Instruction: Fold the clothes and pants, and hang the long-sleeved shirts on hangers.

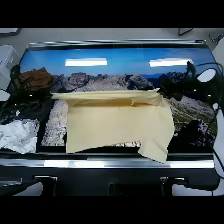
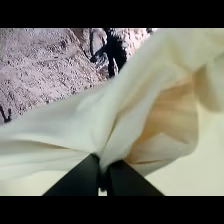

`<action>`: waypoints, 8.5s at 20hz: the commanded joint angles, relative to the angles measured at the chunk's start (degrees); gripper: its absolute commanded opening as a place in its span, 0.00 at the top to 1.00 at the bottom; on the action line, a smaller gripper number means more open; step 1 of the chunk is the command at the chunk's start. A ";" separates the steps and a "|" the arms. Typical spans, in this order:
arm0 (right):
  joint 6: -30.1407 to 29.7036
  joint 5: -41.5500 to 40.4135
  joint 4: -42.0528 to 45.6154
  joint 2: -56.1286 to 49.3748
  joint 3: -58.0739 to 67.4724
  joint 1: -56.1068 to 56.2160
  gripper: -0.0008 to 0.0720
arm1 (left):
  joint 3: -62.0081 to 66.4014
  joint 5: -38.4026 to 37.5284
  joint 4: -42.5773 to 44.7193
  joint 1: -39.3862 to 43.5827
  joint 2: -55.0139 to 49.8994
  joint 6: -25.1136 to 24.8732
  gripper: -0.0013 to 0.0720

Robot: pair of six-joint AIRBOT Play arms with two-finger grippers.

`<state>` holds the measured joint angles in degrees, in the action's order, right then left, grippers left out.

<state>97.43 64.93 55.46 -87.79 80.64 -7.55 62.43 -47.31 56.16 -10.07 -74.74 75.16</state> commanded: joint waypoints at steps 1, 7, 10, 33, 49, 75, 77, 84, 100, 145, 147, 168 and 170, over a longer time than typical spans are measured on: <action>1.14 -0.55 -4.48 -5.22 -0.55 0.68 0.94 | -0.70 -1.81 -4.63 0.52 -6.12 -0.13 0.95; -3.72 8.68 0.96 -2.86 4.37 -7.78 0.14 | 3.93 -23.96 3.48 -3.61 -6.67 2.49 0.02; -1.62 23.76 18.27 0.37 4.15 -18.16 0.17 | 0.50 -40.28 13.55 -12.15 -4.63 4.94 0.02; -10.95 21.53 19.56 7.45 -17.79 -26.53 0.26 | -35.26 -22.40 -8.44 -4.57 1.29 -4.59 0.86; -18.73 8.59 0.76 -1.75 -25.88 -25.27 0.32 | -35.12 -21.62 -9.73 -4.13 3.63 -4.22 0.96; -11.56 -8.26 13.57 56.59 25.99 -21.55 0.94 | 43.17 -0.66 -5.31 -4.20 37.07 -1.62 0.96; -11.04 -7.65 13.51 54.45 27.21 -21.55 0.94 | 43.12 -1.60 -5.31 -4.17 36.13 -1.60 0.96; -7.76 32.96 8.24 31.36 17.86 -19.32 0.95 | 21.07 -15.28 -5.44 -2.95 25.59 1.57 0.96; 0.98 -42.05 8.96 1.44 -10.47 2.43 0.94 | 6.27 12.61 -5.40 2.62 -8.85 -0.15 0.96; -3.30 30.82 22.47 1.01 -1.66 -17.77 0.28 | 5.05 -40.74 4.44 -10.14 -14.69 0.50 0.29; -3.87 29.92 25.35 5.20 -8.22 -19.21 0.28 | -4.42 -39.58 6.58 -10.95 -10.86 -1.11 0.29; -8.96 21.31 23.80 18.34 -42.07 -19.04 0.28 | -29.16 -26.73 -0.72 -7.72 -3.96 -8.11 0.96; -12.87 18.78 19.12 18.32 -47.69 -19.04 0.28 | -29.14 -26.73 -0.72 -7.72 -3.69 -8.13 0.96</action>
<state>88.03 88.12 78.78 -70.46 40.97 -26.55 33.34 -75.00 55.18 -17.89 -78.78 66.87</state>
